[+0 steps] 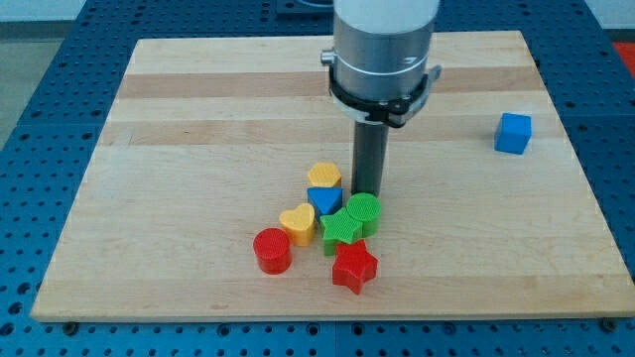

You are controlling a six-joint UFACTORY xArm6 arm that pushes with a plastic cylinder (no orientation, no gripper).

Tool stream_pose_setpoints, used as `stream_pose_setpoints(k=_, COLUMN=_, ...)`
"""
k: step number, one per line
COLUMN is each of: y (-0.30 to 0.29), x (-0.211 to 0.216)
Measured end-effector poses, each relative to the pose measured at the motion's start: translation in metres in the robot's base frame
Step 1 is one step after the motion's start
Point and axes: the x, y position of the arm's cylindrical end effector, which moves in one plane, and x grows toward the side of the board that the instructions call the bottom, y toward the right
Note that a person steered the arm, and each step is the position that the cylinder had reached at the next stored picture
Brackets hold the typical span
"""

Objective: Push the yellow hexagon to the center left side of the board

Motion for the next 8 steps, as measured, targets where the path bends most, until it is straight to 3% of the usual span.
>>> stream_pose_setpoints(k=8, y=-0.145, x=-0.031)
